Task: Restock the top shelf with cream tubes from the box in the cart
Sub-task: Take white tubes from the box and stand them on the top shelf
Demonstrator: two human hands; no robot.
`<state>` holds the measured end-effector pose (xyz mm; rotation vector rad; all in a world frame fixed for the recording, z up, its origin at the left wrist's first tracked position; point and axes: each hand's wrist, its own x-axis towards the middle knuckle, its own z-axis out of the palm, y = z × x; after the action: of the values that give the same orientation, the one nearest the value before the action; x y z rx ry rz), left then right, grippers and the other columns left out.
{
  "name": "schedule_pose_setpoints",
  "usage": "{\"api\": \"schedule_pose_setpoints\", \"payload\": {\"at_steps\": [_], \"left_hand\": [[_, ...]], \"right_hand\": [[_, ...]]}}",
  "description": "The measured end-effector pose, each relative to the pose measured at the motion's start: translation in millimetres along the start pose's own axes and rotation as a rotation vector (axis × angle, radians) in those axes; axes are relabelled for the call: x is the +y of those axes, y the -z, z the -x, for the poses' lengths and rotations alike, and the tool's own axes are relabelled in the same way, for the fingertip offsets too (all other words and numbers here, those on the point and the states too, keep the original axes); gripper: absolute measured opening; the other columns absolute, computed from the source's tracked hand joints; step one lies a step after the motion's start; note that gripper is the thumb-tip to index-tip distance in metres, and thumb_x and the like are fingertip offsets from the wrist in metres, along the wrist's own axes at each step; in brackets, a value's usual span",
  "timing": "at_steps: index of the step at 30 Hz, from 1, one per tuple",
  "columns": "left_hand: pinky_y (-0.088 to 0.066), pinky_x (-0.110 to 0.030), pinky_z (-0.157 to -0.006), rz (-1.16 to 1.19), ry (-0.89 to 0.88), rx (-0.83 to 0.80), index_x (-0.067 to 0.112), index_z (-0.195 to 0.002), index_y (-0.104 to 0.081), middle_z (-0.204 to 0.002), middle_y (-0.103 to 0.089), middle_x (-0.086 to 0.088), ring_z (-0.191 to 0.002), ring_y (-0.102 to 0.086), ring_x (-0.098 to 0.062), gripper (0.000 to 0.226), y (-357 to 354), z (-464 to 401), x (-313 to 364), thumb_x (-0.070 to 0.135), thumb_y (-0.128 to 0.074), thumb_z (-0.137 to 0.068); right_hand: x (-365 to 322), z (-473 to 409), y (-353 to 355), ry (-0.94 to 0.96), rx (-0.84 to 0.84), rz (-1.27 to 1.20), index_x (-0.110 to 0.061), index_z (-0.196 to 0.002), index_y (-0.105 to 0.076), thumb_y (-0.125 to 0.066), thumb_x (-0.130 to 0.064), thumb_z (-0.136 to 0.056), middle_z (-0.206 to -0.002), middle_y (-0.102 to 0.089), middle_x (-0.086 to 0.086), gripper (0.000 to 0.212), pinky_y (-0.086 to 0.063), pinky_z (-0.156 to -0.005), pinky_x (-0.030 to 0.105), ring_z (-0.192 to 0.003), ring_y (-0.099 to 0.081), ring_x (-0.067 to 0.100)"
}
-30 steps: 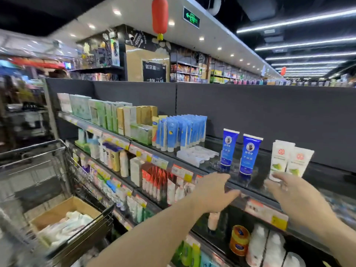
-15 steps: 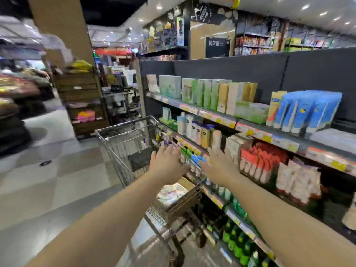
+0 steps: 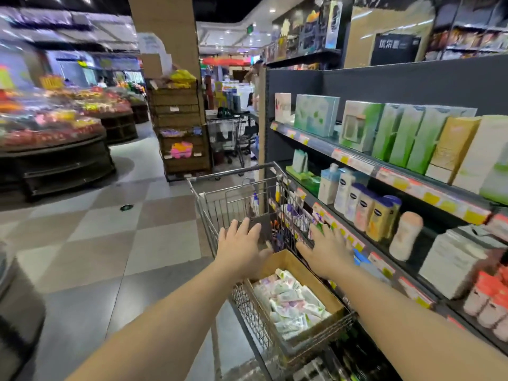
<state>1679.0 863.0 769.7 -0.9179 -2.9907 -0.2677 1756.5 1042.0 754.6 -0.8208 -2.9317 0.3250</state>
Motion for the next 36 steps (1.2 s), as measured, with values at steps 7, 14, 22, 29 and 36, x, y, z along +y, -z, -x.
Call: {"api": "schedule_pose_setpoints", "payload": {"at_steps": [7,14,22,29,36], "left_hand": [[-0.003,-0.051,-0.121,-0.006,0.021,-0.022,0.027,-0.153,-0.016,-0.163,-0.007,-0.002,-0.150,-0.002,-0.028,0.072,-30.9,-135.4,10.1,0.059,-0.041,-0.094],[-0.005,-0.051,-0.120,0.009,-0.023,-0.137,0.027,-0.153,-0.017,-0.162,-0.010,-0.003,-0.149,-0.005,-0.028,0.073,-98.6,-234.9,14.4,0.058,-0.044,-0.093],[-0.017,-0.050,-0.118,-0.080,-0.206,-0.355,0.025,-0.151,-0.022,-0.159,-0.024,-0.003,-0.146,-0.019,-0.028,0.076,-216.8,-340.2,-12.4,0.061,-0.049,-0.089],[-0.026,-0.048,-0.115,-0.131,-0.382,-0.640,0.024,-0.149,-0.026,-0.153,-0.036,-0.005,-0.138,-0.034,-0.031,0.074,-323.7,-405.0,-51.7,0.060,-0.049,-0.089],[-0.048,-0.033,-0.089,-0.139,-0.425,-0.750,0.025,-0.135,-0.048,-0.126,-0.059,-0.009,-0.111,-0.058,-0.028,0.062,-418.2,-399.0,-66.5,0.054,-0.061,-0.082]], "right_hand": [[28.8,-128.6,-13.1,-0.005,-0.048,-0.034,-0.027,-0.152,-0.018,-0.035,-0.061,-0.094,-0.162,-0.010,0.006,0.069,-0.013,-0.118,0.048,-0.148,-0.006,0.028],[73.2,-189.8,-52.6,-0.066,-0.087,-0.020,-0.028,-0.153,-0.017,-0.037,-0.063,-0.093,-0.159,-0.021,0.002,0.072,-0.017,-0.116,0.046,-0.146,-0.016,0.027],[108.5,-249.8,-135.8,-0.336,-0.211,-0.066,-0.030,-0.152,-0.017,-0.039,-0.061,-0.093,-0.159,-0.023,0.003,0.071,-0.023,-0.116,0.046,-0.145,-0.020,0.027],[89.3,-269.8,-219.7,-0.613,-0.369,-0.142,-0.026,-0.152,-0.019,-0.037,-0.060,-0.094,-0.157,-0.026,0.002,0.070,-0.025,-0.116,0.043,-0.144,-0.022,0.026],[60.6,-270.3,-290.4,-0.757,-0.490,-0.246,-0.030,-0.144,-0.034,-0.045,-0.048,-0.097,-0.146,-0.040,-0.003,0.051,-0.024,-0.099,0.029,-0.137,-0.034,0.020]]}}
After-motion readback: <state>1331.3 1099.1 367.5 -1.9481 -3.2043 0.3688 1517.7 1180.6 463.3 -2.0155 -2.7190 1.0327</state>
